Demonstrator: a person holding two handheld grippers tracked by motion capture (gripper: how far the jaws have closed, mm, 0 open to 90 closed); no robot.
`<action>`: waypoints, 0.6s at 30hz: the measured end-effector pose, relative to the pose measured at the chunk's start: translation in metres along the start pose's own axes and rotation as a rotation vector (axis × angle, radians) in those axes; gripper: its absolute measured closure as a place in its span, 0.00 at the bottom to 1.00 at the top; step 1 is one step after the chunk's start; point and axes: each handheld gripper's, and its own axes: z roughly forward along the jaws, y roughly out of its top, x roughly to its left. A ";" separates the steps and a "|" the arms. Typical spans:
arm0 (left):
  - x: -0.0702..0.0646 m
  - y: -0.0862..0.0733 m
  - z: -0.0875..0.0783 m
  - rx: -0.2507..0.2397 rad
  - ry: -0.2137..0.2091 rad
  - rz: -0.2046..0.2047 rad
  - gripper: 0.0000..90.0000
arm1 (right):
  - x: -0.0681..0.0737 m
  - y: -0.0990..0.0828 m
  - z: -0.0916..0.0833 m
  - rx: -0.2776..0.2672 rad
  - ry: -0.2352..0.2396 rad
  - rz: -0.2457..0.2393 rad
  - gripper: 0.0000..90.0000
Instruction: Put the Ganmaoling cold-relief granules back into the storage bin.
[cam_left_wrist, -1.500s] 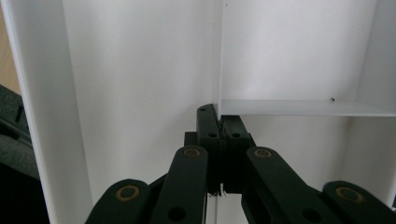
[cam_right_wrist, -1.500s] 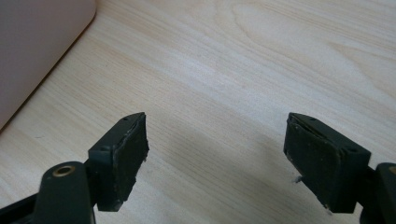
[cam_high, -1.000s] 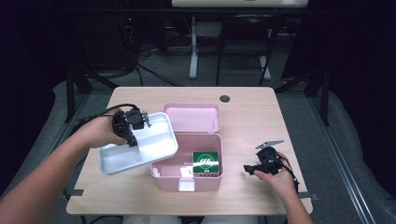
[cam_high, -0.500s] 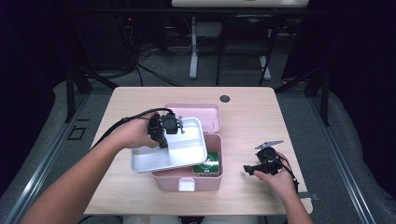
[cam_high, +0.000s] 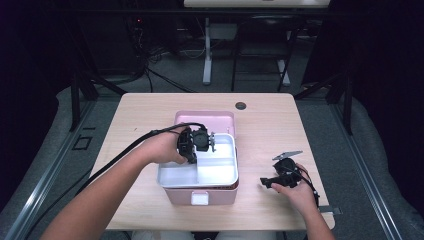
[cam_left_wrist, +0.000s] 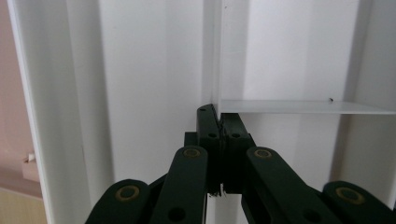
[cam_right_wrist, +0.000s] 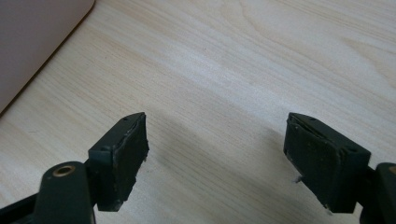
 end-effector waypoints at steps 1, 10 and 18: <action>0.000 0.001 0.002 0.009 0.002 0.003 0.99 | 0.000 0.000 0.000 0.000 0.000 0.000 0.24; -0.002 0.006 0.010 0.003 -0.005 0.024 0.99 | 0.001 0.000 0.001 0.004 0.000 -0.005 0.24; -0.004 0.009 0.019 0.013 -0.009 0.034 0.99 | 0.001 0.000 0.001 0.003 0.001 -0.005 0.24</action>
